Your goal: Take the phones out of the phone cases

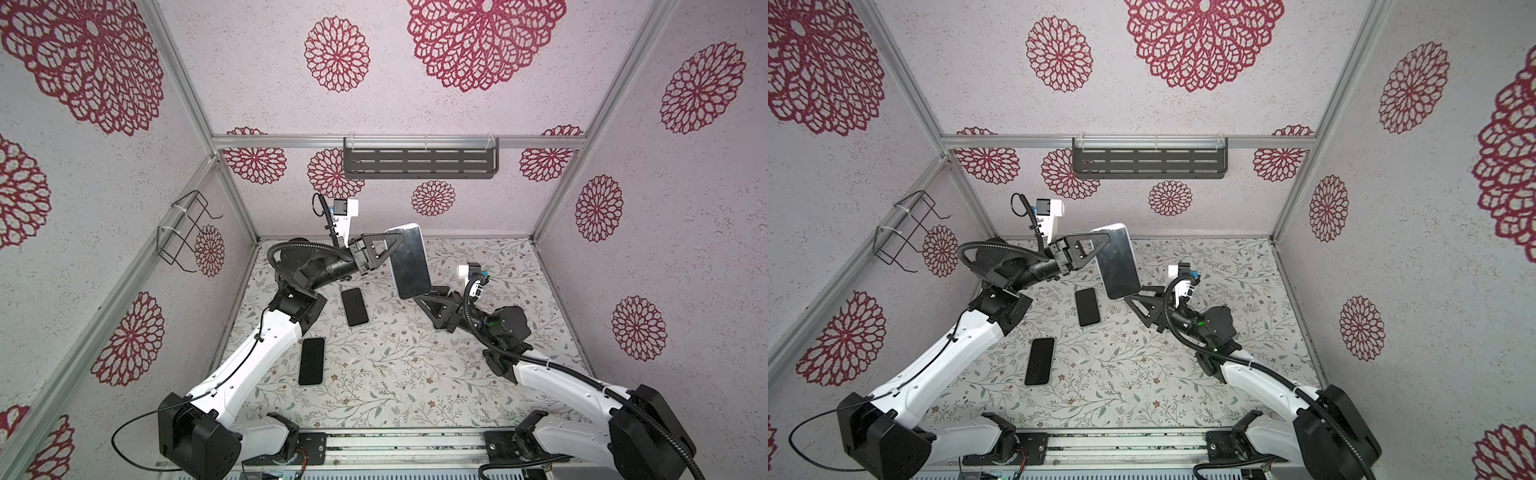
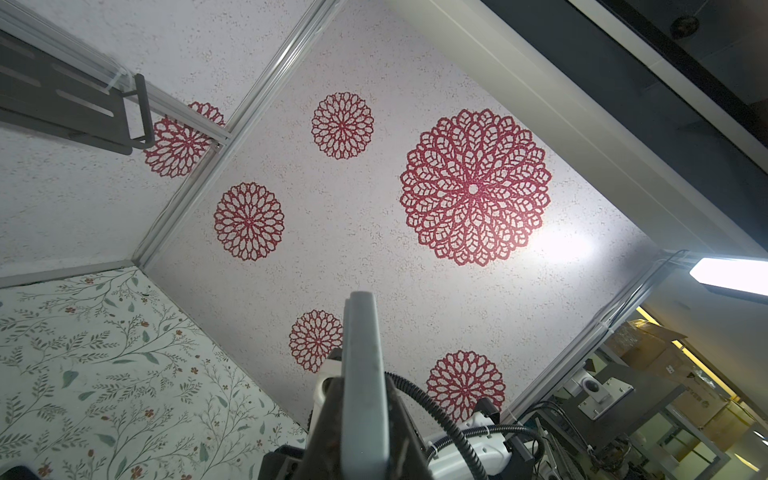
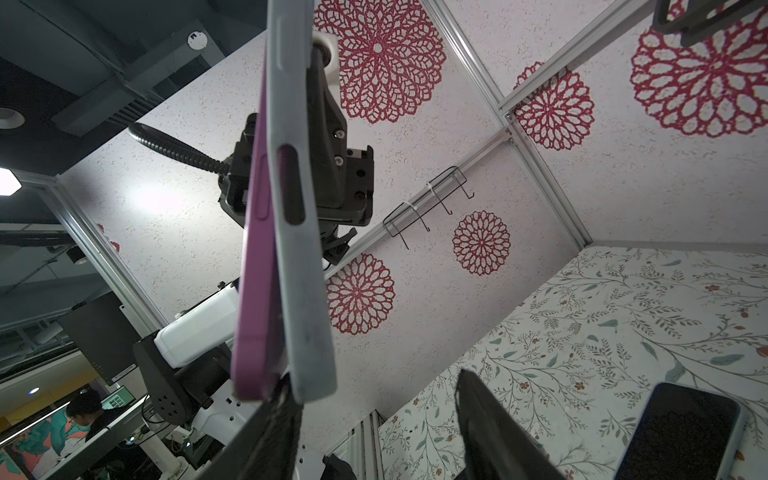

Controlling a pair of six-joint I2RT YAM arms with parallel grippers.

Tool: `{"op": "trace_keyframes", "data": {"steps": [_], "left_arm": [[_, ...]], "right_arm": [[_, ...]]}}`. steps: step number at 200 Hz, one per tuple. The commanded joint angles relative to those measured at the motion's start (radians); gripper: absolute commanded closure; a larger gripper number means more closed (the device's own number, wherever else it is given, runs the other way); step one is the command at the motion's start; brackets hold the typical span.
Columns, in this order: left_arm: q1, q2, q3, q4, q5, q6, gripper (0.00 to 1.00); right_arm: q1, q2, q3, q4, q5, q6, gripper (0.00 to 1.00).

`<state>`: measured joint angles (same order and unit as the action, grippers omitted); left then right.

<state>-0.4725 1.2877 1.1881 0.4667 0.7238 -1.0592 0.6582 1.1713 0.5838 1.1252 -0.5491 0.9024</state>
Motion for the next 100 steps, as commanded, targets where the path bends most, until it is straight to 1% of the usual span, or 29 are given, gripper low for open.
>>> {"op": "trace_keyframes", "data": {"steps": [1, 48, 77, 100], "left_arm": [[-0.023, -0.018, -0.011, 0.063, 0.026, -0.022, 1.00], [-0.028, -0.034, -0.054, 0.019, 0.017, -0.019, 1.00], [-0.026, -0.045, -0.068, -0.039, 0.003, 0.007, 1.00], [-0.025, -0.045, -0.077, -0.045, 0.001, 0.005, 1.00]], "right_arm": [[0.002, 0.004, 0.054, 0.055, 0.038, 0.013, 0.40], [-0.011, -0.016, 0.044, 0.049, 0.037, 0.020, 0.40], [-0.015, -0.033, 0.037, 0.041, 0.023, 0.027, 0.46], [-0.017, -0.043, 0.023, 0.043, 0.014, 0.036, 0.49]]}}
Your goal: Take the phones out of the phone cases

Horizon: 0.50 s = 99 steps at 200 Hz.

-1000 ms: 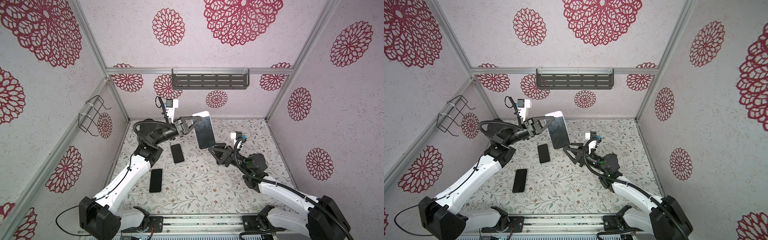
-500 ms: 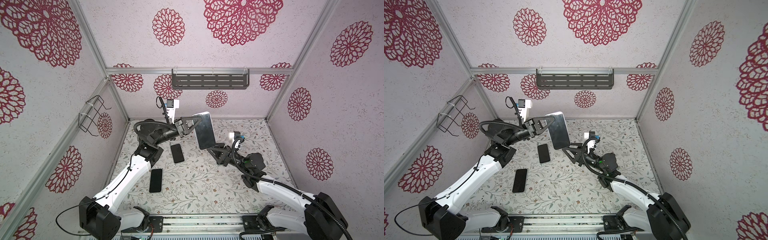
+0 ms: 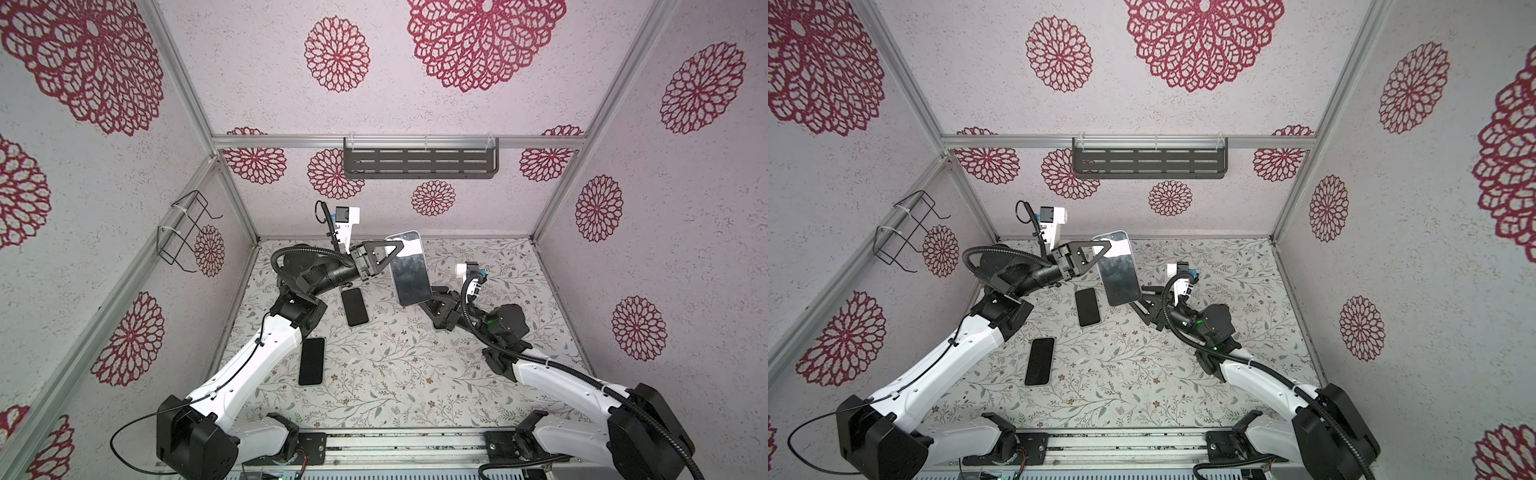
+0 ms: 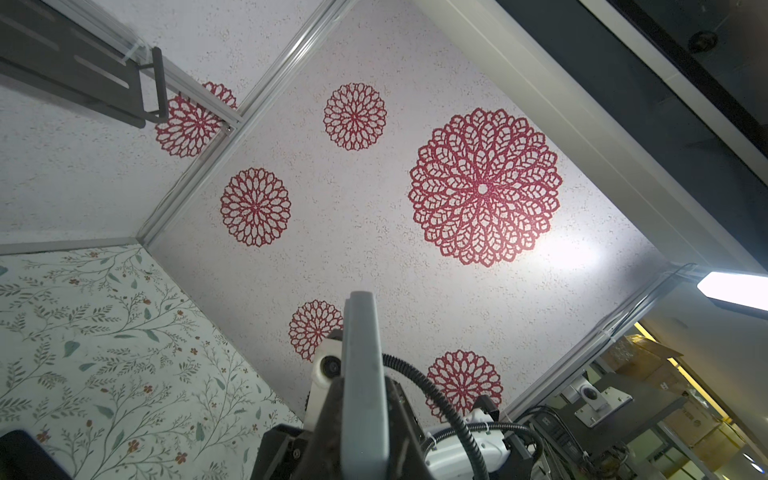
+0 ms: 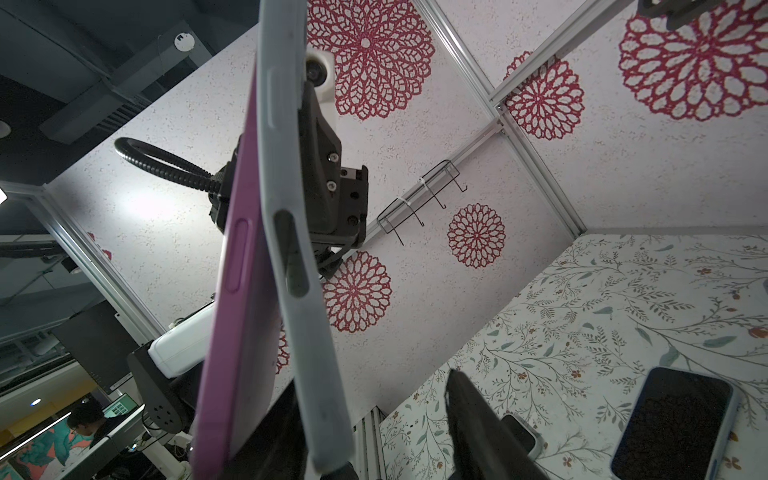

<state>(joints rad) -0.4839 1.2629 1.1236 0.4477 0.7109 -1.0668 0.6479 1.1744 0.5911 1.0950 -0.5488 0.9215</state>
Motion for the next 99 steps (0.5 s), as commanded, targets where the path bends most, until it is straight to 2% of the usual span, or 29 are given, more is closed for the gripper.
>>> {"op": "trace_keyframes", "data": {"steps": [1, 32, 79, 99], "left_arm": [[-0.014, -0.020, -0.013, -0.026, 0.014, 0.013, 1.00], [-0.014, -0.015, -0.023, -0.034, 0.011, 0.011, 1.00], [-0.012, 0.001, -0.053, -0.055, -0.004, 0.028, 1.00], [-0.013, 0.010, -0.085, -0.091, -0.035, 0.059, 1.00]], "right_arm": [[-0.007, -0.045, 0.015, 0.074, 0.014, 0.017, 0.49], [-0.010, -0.057, -0.002, 0.082, 0.011, 0.034, 0.59], [-0.006, -0.066, -0.037, 0.119, -0.033, 0.103, 0.84], [-0.004, -0.095, -0.074, 0.073, -0.018, 0.113, 0.96]]}}
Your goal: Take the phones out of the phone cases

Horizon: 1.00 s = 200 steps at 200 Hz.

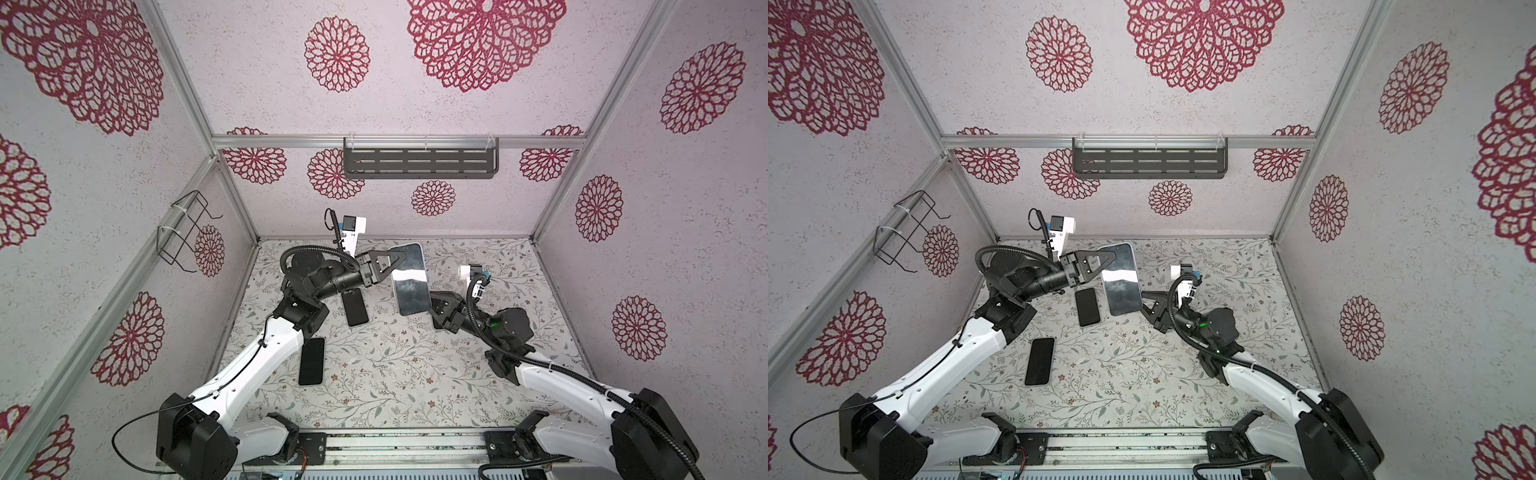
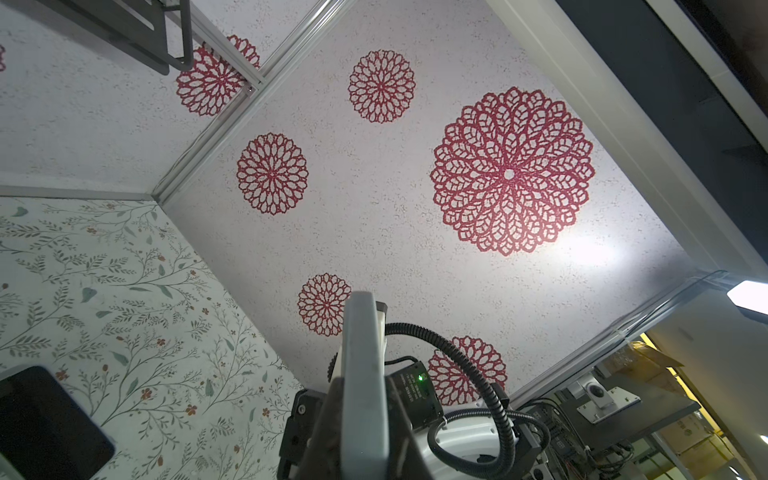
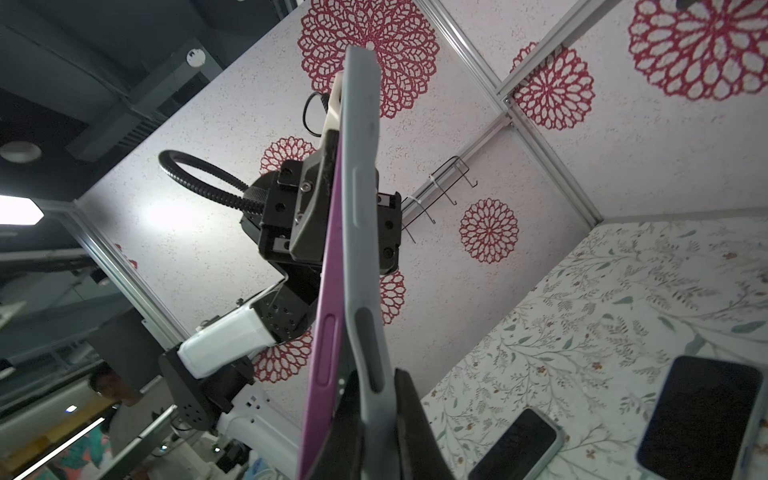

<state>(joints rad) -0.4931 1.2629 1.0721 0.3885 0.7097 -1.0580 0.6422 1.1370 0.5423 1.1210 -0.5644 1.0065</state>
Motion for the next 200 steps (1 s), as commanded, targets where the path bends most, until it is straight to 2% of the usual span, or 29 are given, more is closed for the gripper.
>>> {"op": "trace_keyframes", "data": {"steps": [1, 21, 44, 64, 85, 104, 117, 129, 168, 200], "left_arm": [[-0.004, 0.011, -0.036, -0.033, -0.035, 0.051, 1.00], [-0.013, 0.022, -0.080, -0.075, -0.076, 0.086, 1.00], [-0.039, 0.046, -0.154, -0.086, -0.139, 0.109, 0.87], [-0.071, 0.081, -0.221, -0.068, -0.199, 0.116, 0.87], [-0.108, 0.132, -0.271, -0.009, -0.240, 0.111, 0.85], [-0.126, 0.185, -0.296, 0.037, -0.259, 0.093, 0.71], [-0.132, 0.209, -0.309, 0.065, -0.276, 0.080, 0.53], [-0.141, 0.228, -0.319, 0.097, -0.284, 0.072, 0.45], [-0.167, 0.297, -0.311, 0.117, -0.293, 0.066, 0.34], [-0.175, 0.296, -0.327, 0.116, -0.326, 0.065, 0.25]], "right_arm": [[0.002, -0.060, -0.027, 0.043, -0.002, 0.028, 0.96], [0.007, -0.106, -0.060, -0.066, 0.029, 0.014, 1.00], [0.018, -0.155, -0.110, -0.186, 0.075, 0.009, 1.00], [0.031, -0.189, -0.168, -0.258, 0.122, 0.010, 1.00], [0.036, -0.198, -0.227, -0.258, 0.153, 0.033, 1.00], [0.037, -0.196, -0.261, -0.257, 0.169, 0.053, 1.00], [0.037, -0.195, -0.277, -0.273, 0.186, 0.059, 1.00], [0.037, -0.193, -0.289, -0.292, 0.200, 0.064, 1.00], [0.037, -0.177, -0.324, -0.290, 0.222, 0.098, 1.00], [0.037, -0.167, -0.337, -0.320, 0.246, 0.114, 1.00]]}}
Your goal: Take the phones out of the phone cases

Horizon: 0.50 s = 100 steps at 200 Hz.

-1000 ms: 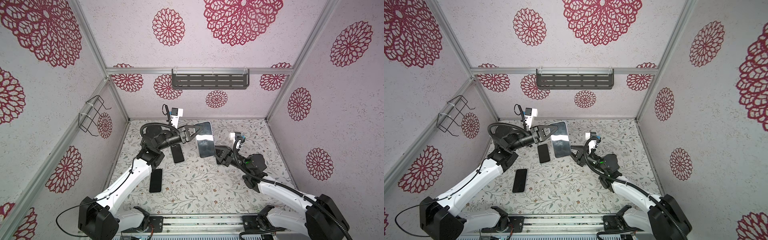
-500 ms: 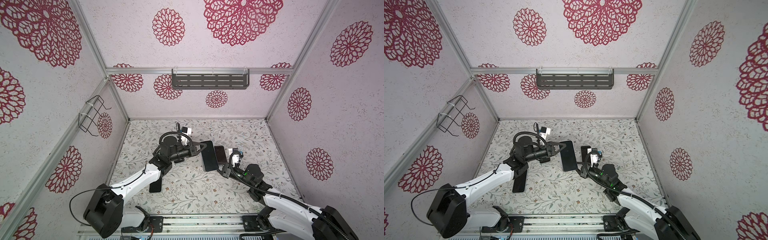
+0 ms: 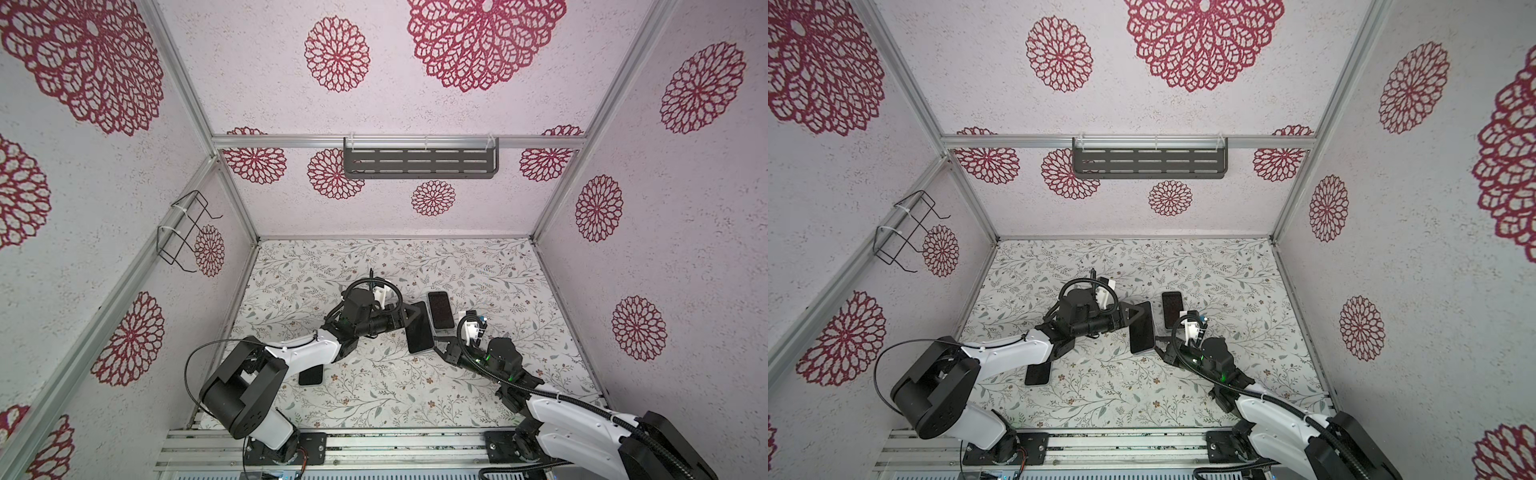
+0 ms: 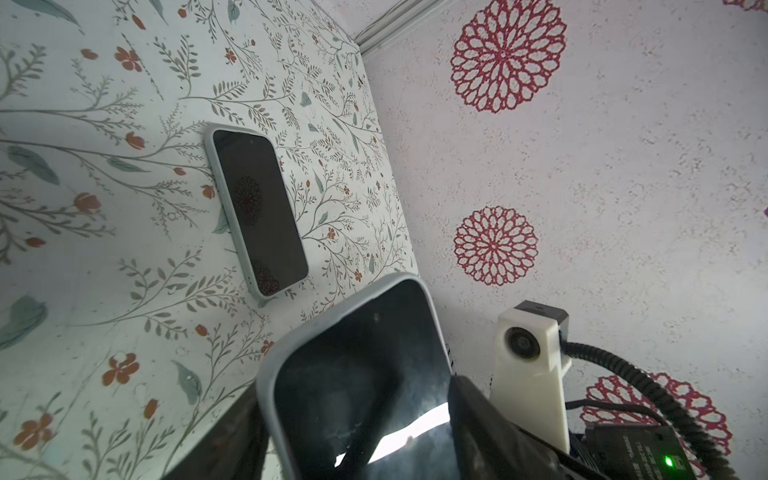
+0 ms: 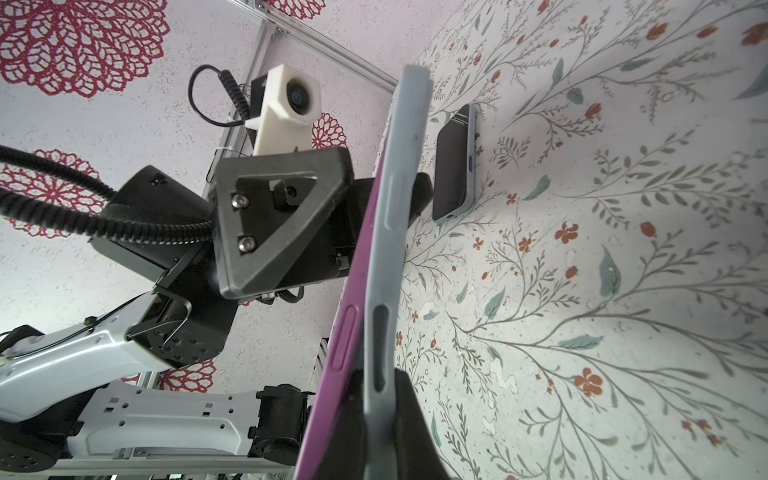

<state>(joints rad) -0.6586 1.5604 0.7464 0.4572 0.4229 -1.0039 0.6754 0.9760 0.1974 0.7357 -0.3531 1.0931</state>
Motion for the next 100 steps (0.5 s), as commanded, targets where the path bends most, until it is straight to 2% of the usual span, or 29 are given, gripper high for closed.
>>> {"op": "trace_keyframes", "data": {"steps": [1, 23, 52, 100], "left_arm": [[-0.010, -0.002, -0.001, 0.046, -0.040, 0.011, 0.25], [-0.023, -0.014, 0.005, -0.031, -0.080, 0.050, 0.20], [-0.051, -0.005, 0.016, -0.091, -0.114, 0.079, 0.20], [-0.118, -0.032, 0.060, -0.245, -0.233, 0.162, 0.19]], "right_arm": [[0.004, -0.006, 0.007, 0.064, 0.035, 0.028, 1.00], [0.004, 0.005, -0.010, 0.062, 0.053, 0.051, 1.00], [0.004, 0.032, -0.026, 0.076, 0.054, 0.069, 1.00], [0.004, 0.082, -0.030, 0.082, 0.051, 0.074, 1.00]]}}
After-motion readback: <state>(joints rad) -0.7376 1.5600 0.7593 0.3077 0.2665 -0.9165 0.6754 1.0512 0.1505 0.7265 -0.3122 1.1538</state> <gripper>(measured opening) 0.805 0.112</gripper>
